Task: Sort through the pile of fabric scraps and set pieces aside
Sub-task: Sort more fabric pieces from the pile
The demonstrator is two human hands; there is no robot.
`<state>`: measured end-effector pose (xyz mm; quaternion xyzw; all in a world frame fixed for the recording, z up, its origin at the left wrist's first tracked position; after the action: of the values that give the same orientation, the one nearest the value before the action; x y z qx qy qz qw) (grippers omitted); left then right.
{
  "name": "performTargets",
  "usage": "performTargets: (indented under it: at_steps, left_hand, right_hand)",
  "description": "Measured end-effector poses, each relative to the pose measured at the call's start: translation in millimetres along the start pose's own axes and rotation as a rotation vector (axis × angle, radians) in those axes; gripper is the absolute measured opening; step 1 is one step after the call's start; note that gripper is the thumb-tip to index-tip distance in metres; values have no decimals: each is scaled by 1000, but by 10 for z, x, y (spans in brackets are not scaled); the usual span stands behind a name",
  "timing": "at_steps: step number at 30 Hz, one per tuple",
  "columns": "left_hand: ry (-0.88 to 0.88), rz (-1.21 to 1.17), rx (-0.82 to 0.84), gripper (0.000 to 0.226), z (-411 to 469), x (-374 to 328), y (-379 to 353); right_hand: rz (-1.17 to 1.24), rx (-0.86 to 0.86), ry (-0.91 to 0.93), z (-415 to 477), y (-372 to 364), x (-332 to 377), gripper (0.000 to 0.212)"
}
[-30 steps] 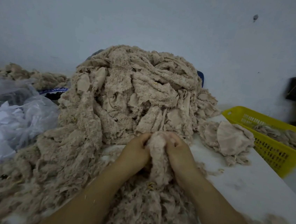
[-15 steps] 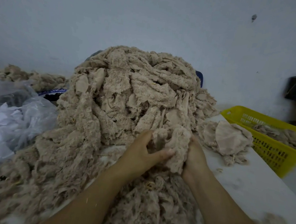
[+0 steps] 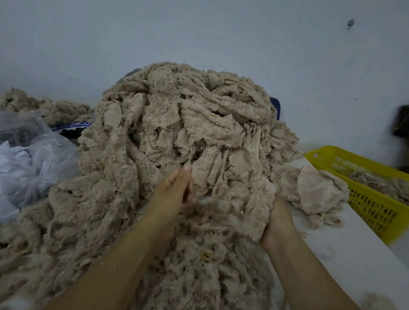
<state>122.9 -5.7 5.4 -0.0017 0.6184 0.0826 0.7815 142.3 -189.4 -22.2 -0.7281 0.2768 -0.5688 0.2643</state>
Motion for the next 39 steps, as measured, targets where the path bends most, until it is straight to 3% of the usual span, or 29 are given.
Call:
performTargets:
  at_steps: [3, 6, 8, 10, 12, 17, 19, 21, 23, 24, 27, 30, 33, 36, 39]
  left_hand:
    - [-46, 217, 147, 58, -92, -20, -224]
    - [-99, 434, 297, 30, -142, 30, -484]
    - [-146, 496, 224, 17, -78, 62, -453]
    - [-131, 400, 130, 18, -24, 69, -353]
    - [-60, 275, 51, 22, 23, 102, -237]
    - [82, 142, 29, 33, 55, 277, -133]
    - [115, 128, 5, 36, 57, 315, -107]
    - [128, 171, -34, 34, 98, 308, -88]
    - [148, 277, -78, 24, 184, 344, -65]
    - [165, 308, -97, 20, 227, 356, -51]
    - [208, 388, -106, 44, 383, 375, -98]
    - [241, 397, -117, 65, 529, 378, -159]
    - [300, 251, -157, 56, 663, 419, -134]
    - [325, 368, -83, 32, 669, 391, -134]
    - [199, 486, -65, 25, 560, 209, -207]
  right_hand:
    - [-68, 17, 21, 5, -55, -49, 31]
    - [-182, 13, 91, 56, -102, -75, 20]
    - [-254, 37, 146, 61, -144, -77, 20]
    - [-289, 120, 178, 32, -201, -99, 25]
    - [-332, 241, 163, 7, -280, -170, 47]
    - [-563, 305, 159, 32, -273, -334, 32]
    - [-458, 298, 144, 86, -249, -267, 30]
    - [-76, 270, 217, 131, -157, 25, 29]
    - [323, 149, 292, 177, 83, 329, 49]
    - [392, 78, 276, 204, 196, 350, 60]
    - [130, -73, 144, 285, 311, 72, 53]
    - [-244, -79, 224, 326, 235, -24, 37]
    - [-433, -44, 275, 337, 188, -28, 28]
    - [-488, -21, 287, 335, 181, -48, 26]
    - [-519, -4, 291, 330, 140, -56, 29]
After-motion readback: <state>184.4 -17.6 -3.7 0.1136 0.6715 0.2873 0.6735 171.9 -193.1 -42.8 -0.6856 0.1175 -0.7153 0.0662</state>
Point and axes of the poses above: each hand's wrist, its own z-axis towards the middle knuckle, its own y-axis out of the back of the hand, x = y × z, the point moved 7 cm from there along z, towards the middle knuckle, and after that the axes turned 8 degrees about z, right-handed, at the moved point
